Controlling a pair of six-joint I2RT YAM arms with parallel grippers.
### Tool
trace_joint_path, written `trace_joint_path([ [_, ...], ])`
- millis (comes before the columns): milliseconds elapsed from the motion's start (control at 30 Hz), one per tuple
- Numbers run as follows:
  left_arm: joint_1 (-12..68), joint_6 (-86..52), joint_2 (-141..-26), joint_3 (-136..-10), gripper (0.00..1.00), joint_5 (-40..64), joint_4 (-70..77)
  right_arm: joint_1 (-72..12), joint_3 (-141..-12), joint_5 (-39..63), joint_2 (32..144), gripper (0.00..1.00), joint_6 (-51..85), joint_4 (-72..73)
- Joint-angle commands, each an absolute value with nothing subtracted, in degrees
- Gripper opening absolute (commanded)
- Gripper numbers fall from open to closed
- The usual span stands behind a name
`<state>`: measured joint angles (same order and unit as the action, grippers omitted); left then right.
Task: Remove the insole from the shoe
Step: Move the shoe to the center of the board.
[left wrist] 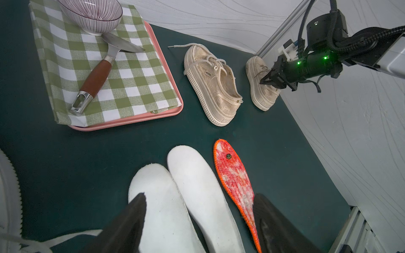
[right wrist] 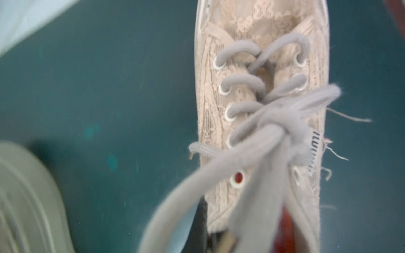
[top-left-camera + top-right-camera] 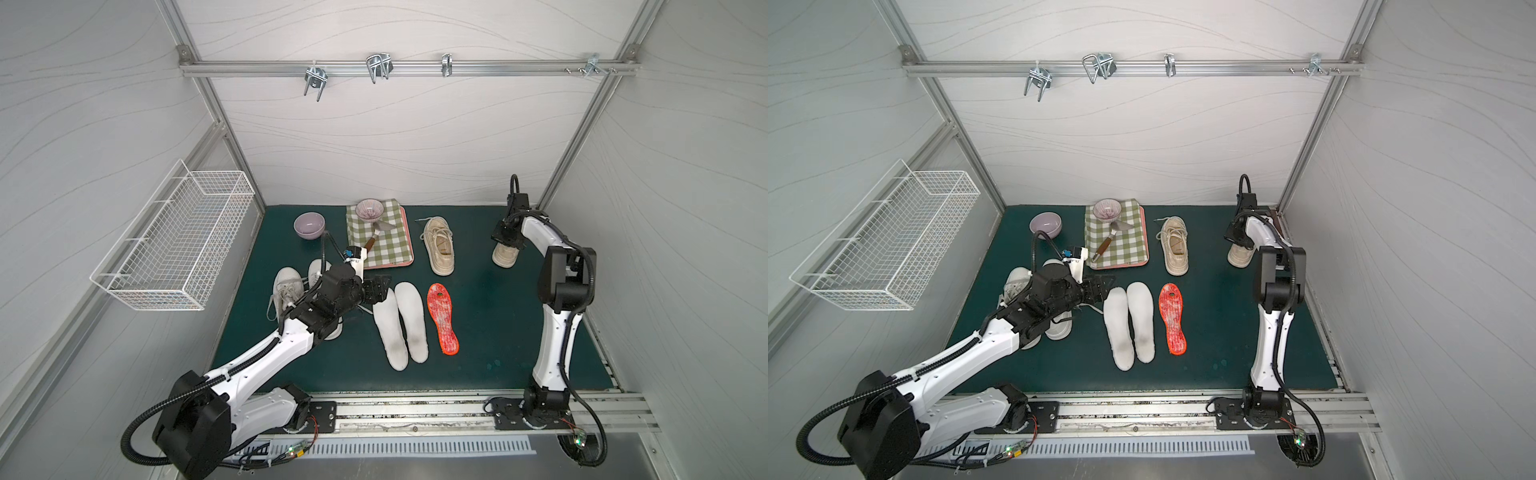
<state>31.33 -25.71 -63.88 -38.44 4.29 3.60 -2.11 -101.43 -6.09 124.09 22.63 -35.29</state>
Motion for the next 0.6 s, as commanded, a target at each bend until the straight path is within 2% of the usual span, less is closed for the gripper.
trace_joint_path([
  [0, 31.11, -25.92, -64.89, -39.53, 0.79, 5.27, 6.42, -4.63, -95.13, -5.76, 116.74, 0.0, 22.9, -35.61],
  [167, 31.11, -26.89, -67.4, -40.62, 0.78, 5.88, 5.82, -8.88, -86.18, -6.84, 108.66, 0.0, 23.42, -34.33],
  [367, 31.04, -27.08, -67.74, -41.3, 0.78, 5.47, 4.52, -16.25, -75.31, -13.25, 99.46, 0.0, 25.54, -35.83],
  [567, 31.05, -27.67, -68.41, -41.62, 0.77, 6.38, 4.39, -22.92, -60.31, -11.89, 89.04, 0.0, 26.54, -32.6],
])
